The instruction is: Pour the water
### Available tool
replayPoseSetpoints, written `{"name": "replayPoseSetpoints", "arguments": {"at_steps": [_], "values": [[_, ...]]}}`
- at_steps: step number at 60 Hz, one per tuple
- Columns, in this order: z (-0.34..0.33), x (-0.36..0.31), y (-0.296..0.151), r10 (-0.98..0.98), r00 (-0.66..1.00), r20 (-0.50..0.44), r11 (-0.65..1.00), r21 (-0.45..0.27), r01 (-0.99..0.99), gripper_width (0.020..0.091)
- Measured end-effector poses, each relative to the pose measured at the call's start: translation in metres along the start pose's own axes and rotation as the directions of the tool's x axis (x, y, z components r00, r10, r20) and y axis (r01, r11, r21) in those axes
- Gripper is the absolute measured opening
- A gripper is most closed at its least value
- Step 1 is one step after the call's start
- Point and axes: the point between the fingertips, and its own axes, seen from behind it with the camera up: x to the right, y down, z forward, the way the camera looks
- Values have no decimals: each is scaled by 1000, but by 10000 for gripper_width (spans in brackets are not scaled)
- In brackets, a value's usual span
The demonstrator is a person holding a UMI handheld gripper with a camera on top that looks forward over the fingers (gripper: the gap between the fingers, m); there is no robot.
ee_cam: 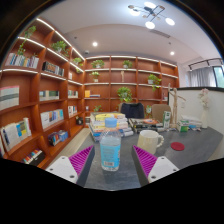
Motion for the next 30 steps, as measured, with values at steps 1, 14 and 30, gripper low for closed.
{"name": "replayPoseSetpoints", "arguments": {"at_steps": [1,14,30], "values": [[6,-1,1,-1,1000,2,1000,-2,1,747],[56,-16,14,19,1000,4,999,-48,-19,751],[79,-10,15,10,999,-37,997,-75,-13,418]]}}
